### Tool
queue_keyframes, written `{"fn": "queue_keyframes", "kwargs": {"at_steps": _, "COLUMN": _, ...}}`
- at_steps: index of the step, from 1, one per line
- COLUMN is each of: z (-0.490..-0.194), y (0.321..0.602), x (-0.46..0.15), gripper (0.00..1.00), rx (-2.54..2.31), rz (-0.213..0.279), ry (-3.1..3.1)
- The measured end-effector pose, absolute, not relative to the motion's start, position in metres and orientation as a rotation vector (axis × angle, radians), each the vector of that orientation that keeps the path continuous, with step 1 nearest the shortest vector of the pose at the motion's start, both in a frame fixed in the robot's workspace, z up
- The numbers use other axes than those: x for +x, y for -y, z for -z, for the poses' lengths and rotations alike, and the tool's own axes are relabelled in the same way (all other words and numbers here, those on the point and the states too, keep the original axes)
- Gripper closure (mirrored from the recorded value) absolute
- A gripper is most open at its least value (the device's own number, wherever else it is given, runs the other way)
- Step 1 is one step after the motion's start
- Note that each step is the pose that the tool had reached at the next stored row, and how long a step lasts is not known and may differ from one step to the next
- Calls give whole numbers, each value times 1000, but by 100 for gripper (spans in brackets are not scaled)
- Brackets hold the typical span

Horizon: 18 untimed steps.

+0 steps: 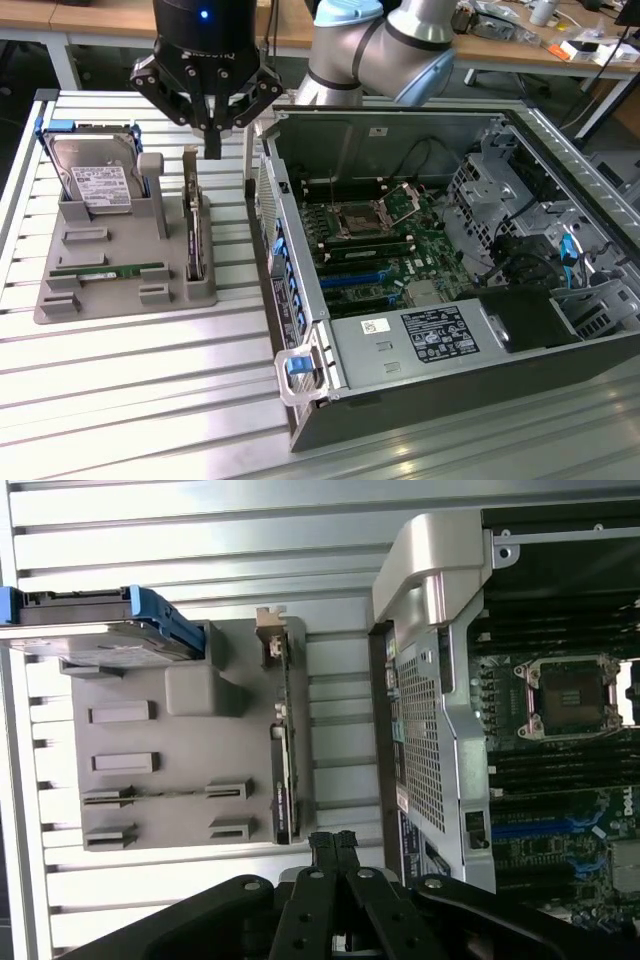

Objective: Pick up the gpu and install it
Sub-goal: 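Reach for the gpu, then pick up the gpu and move the gpu toward the slot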

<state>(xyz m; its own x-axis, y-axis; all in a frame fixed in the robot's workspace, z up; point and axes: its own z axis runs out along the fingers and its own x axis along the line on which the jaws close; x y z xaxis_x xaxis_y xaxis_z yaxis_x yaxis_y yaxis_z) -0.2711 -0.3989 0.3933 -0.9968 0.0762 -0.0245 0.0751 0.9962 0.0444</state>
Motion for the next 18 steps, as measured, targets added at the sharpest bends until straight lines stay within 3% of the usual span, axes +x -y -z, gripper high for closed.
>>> {"fn": "queue_keyframes", "kwargs": {"at_steps": 18, "z": -393, "y": 399, "x": -286, "gripper": 89, "rx": 103, "rz": -68, "ry": -3113}}
